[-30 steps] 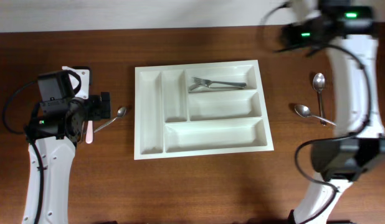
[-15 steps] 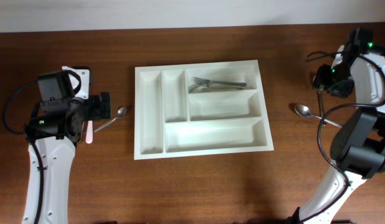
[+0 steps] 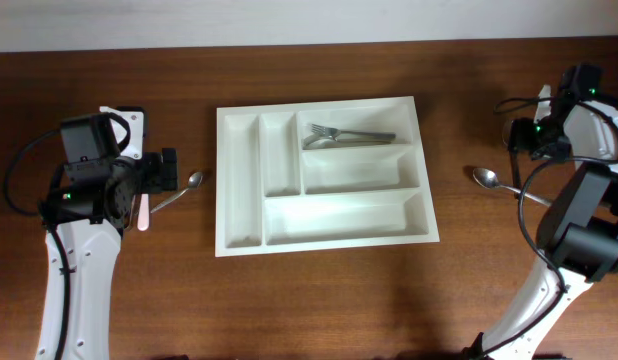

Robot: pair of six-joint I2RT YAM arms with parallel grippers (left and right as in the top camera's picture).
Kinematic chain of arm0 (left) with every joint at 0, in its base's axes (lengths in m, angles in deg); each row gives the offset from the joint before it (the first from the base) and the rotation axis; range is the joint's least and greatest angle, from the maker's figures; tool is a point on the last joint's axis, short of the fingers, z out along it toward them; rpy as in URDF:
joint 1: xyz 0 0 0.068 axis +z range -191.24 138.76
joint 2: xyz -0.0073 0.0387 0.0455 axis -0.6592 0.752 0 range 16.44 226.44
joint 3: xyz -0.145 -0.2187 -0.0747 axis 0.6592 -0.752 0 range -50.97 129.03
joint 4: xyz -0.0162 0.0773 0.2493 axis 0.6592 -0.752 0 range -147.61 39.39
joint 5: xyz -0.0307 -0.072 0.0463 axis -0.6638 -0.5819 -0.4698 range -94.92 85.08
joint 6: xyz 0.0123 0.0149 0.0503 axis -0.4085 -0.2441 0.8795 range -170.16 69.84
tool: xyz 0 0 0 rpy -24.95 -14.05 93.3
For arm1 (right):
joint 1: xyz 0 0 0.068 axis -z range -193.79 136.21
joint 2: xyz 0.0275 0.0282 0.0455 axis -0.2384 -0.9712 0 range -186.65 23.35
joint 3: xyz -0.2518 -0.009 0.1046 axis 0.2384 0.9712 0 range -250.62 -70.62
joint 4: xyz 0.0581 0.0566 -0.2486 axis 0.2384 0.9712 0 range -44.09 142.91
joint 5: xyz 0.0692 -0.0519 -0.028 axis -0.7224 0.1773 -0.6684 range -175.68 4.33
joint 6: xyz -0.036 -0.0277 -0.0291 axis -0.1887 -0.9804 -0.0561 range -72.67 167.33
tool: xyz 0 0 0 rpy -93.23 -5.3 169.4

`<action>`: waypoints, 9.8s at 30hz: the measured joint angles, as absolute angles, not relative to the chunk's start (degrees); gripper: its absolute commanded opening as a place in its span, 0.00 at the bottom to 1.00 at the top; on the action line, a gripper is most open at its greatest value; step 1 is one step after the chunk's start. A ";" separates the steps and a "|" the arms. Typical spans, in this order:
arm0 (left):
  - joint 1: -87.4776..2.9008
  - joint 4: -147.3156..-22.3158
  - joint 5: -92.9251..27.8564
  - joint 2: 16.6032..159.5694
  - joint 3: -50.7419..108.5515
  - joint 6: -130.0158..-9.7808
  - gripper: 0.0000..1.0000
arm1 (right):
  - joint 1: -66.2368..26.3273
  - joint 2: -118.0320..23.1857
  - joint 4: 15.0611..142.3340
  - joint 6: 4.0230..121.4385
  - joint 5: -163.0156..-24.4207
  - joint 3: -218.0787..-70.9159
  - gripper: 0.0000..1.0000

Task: Pack container
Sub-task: 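Grasp a metal spoon on the right with the right gripper, then place the spoon in the tray's middle-right compartment with the right gripper, then grasp the last metal spoon on the right with the right gripper, then place the spoon in the middle-right compartment and withdraw the right arm, then lower the left gripper onto the metal tongs and grasp them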

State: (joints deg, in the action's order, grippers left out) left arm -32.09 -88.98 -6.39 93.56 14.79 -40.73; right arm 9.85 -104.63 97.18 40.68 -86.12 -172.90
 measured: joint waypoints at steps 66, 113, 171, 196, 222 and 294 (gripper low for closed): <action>-32.09 -88.98 -6.39 93.56 14.79 -40.73 0.99 | -15.66 -88.59 102.69 7.89 -114.38 -179.57 0.04; -32.09 -88.98 -6.39 93.61 14.79 -40.73 0.99 | -17.56 -104.81 117.48 19.19 -95.41 -206.28 0.72; -32.09 -88.98 -6.39 93.61 14.79 -40.73 0.99 | -4.08 -110.27 101.11 6.97 -83.59 -176.57 0.04; -32.09 -89.00 -6.42 93.61 14.79 -40.73 0.99 | -21.06 -94.40 116.06 13.68 -93.88 -195.52 0.04; -32.11 -88.98 -6.39 93.61 14.79 -40.73 0.99 | -29.45 -101.42 115.87 -27.28 -99.08 -176.66 0.99; -16.16 -85.94 -10.48 126.15 24.64 -33.10 0.99 | 14.85 -96.39 119.87 61.05 -100.20 -198.58 0.99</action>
State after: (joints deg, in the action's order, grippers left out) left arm -16.16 -85.94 -10.48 126.15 24.64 -33.10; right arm 14.85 -96.39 119.87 61.05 -100.20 -198.58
